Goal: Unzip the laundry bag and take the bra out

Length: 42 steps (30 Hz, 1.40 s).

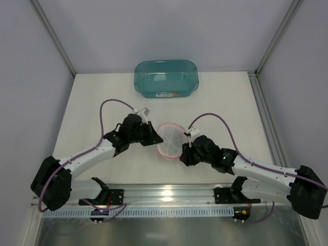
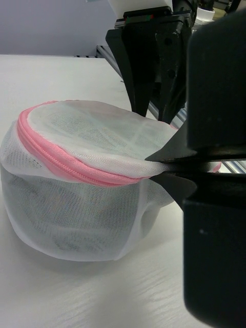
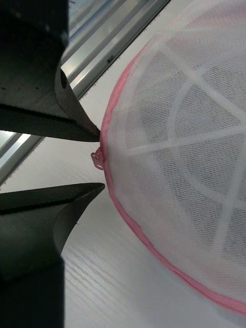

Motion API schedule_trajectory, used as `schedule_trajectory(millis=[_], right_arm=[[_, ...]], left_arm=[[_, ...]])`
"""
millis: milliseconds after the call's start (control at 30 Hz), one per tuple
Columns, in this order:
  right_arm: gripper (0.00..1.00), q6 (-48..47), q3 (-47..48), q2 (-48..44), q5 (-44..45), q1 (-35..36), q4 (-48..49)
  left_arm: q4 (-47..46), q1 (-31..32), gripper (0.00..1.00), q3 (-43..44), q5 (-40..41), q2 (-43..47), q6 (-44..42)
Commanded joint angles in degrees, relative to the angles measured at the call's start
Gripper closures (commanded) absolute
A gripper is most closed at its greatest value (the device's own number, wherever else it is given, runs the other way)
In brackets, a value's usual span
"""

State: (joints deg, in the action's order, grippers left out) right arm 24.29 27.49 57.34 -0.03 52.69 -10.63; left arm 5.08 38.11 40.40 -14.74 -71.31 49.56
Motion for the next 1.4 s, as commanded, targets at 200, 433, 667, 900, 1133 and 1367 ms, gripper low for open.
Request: schedule_trajectory(millis=[200,433,667,900,1133,1367], right_arm=[[0.76,-1.97,3.27,3.12,10.40,0.84,8.26],[0.96,-1.79,4.68,2.60,11.46,1.19,2.12],[0.96,-1.27,7.75,1.37,15.76,1.19,-7.46],[0.96,0.05,11.36,5.06,24.37,1.19,-15.64],[0.96,-0.30,14.61,12.26,34.03,1.19,-16.61],[0.96,0.32,17.78,15.43,40.37,0.40,-15.83]], left_arm=[[-2.80,-0.49,1.00,1.61,-2.92,-0.94,0.45],[-1.48,-1.19,1.00,1.87,-3.27,-0.76,-0.95],[0.19,-2.16,1.00,2.49,-4.59,-1.55,-2.45],[3.61,-2.95,1.00,4.51,-6.70,-2.60,-6.14],[9.41,-3.57,1.00,9.77,-11.44,-7.44,-12.03],[11.79,-3.65,1.00,13.47,-14.96,-11.83,-15.02]])
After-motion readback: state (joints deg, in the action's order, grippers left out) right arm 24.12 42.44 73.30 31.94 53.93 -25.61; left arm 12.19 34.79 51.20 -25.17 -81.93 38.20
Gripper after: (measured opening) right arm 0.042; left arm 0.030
